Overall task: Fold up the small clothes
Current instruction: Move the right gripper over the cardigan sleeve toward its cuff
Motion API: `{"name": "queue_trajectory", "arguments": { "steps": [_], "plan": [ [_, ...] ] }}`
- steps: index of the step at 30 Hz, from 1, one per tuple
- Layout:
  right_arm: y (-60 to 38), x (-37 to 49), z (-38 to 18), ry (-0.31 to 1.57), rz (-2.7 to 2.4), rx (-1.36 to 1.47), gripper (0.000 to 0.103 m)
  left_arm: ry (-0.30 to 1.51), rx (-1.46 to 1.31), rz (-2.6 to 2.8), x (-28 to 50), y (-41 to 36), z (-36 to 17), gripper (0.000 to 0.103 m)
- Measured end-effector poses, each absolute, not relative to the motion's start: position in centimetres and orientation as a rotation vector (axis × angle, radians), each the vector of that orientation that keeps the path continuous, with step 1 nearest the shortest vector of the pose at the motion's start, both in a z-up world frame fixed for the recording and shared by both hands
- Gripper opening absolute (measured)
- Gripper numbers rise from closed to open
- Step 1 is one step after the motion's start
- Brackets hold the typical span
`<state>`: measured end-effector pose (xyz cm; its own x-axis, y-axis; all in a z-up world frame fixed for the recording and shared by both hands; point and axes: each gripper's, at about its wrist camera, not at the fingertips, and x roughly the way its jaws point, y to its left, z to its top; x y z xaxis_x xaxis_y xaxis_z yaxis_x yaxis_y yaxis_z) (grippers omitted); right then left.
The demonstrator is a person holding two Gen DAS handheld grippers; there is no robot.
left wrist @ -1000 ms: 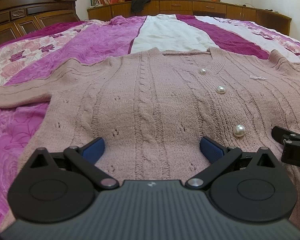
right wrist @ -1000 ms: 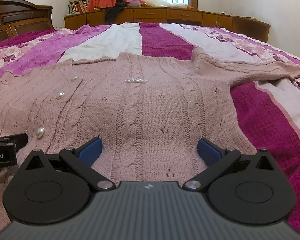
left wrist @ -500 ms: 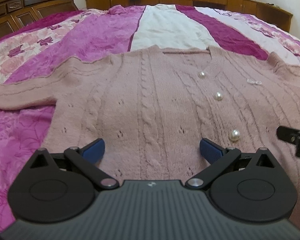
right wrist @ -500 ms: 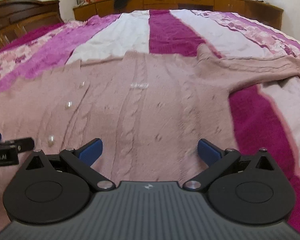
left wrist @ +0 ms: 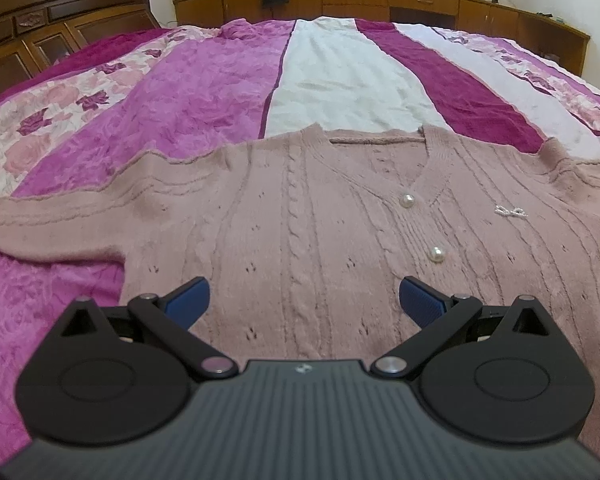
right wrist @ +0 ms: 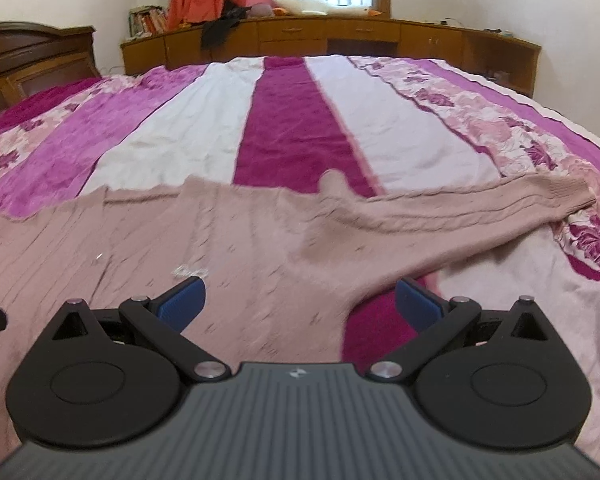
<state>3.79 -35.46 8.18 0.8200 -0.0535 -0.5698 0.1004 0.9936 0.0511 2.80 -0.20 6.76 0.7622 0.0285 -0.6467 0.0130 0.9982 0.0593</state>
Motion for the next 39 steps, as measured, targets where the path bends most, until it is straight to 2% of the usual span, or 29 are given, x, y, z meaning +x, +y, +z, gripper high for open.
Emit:
{"name": "queue_trajectory", "arguments": {
  "steps": [22,39],
  "plan": [
    [-54.0,11.5,3.0,0.602,-0.339,0.463,0.103,0.775,0.051,0.053,5.0,-0.5,5.8,0.103],
    [-56.0,14.9,1.7,0.555,-0.308,0.511,0.103,0.818,0.081,0.082,5.8,-1.1,4.9,0.103]
  ]
}}
